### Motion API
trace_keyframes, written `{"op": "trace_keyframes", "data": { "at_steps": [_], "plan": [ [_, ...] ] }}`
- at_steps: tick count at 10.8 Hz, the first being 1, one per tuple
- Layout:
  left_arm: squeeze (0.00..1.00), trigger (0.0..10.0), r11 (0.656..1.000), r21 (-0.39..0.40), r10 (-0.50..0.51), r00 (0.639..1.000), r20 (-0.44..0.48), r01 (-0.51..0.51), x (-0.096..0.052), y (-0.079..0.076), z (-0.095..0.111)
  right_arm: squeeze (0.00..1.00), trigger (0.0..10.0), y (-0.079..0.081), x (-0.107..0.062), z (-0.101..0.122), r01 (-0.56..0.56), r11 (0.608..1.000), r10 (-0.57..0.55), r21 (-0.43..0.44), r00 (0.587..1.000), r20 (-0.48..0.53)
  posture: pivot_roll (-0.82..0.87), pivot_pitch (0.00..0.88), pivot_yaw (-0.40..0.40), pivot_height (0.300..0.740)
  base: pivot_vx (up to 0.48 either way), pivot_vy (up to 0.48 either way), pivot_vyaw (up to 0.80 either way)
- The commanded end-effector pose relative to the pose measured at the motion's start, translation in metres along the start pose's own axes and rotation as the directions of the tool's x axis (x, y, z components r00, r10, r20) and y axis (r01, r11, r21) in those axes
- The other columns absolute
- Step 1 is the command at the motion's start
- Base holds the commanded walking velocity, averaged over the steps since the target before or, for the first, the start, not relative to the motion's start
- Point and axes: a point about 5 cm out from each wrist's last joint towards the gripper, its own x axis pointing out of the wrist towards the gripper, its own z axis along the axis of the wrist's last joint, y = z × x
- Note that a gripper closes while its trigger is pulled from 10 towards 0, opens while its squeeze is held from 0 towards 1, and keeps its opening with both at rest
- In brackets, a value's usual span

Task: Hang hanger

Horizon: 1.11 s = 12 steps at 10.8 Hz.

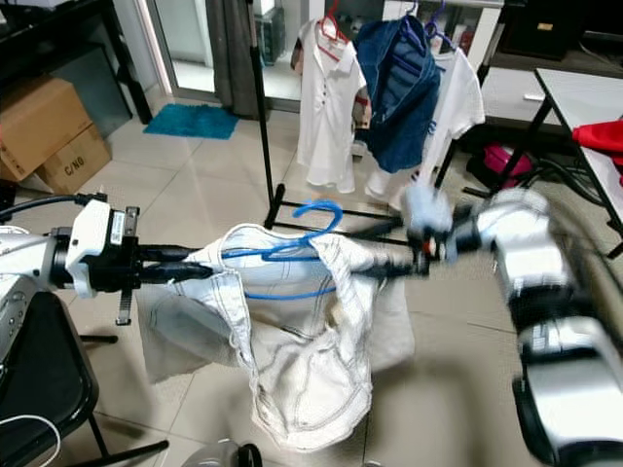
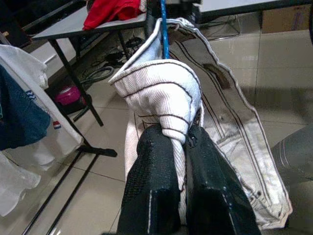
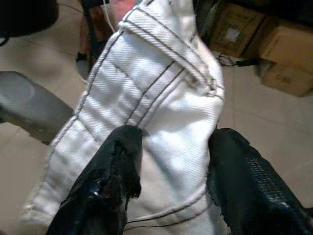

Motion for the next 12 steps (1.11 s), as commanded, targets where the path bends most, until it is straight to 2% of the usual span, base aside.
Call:
{"op": "trace_keyframes", "data": {
  "at_steps": [1, 5, 10, 12],
  "plan": [
    [0.0, 0.0, 0.998, 0.054, 0.033, 0.998, 0.044, -0.036, 0.0, 0.008, 0.013, 0.0, 0.0, -0.001, 0.003, 0.006, -0.027, 0.999, 0.027, -0.024, 1.0, 0.003, -0.08, 0.014, 0.031, 0.74, 0.0, 0.0, 0.0],
    [0.0, 0.0, 0.996, 0.086, 0.029, 0.998, 0.055, -0.033, 0.003, 0.012, 0.02, 0.0, 0.0, 0.004, 0.014, 0.006, -0.061, 0.998, 0.061, -0.019, 0.998, 0.002, -0.08, 0.012, 0.026, 0.74, 0.0, 0.0, 0.0],
    [0.0, 0.0, 0.993, 0.104, 0.034, 0.991, 0.127, -0.047, 0.015, 0.015, 0.03, 0.0, 0.0, 0.004, 0.032, 0.01, -0.03, 0.999, 0.029, -0.037, 0.999, -0.028, -0.09, 0.0, 0.023, 0.74, 0.0, 0.0, 0.0],
    [0.0, 0.0, 0.993, 0.106, 0.038, 0.991, 0.13, -0.052, 0.017, 0.015, 0.03, 0.0, 0.0, 0.004, 0.036, 0.014, -0.029, 0.999, 0.029, -0.039, 1.0, -0.004, -0.09, 0.0, 0.021, 0.74, 0.0, 0.0, 0.0]
  ]
}}
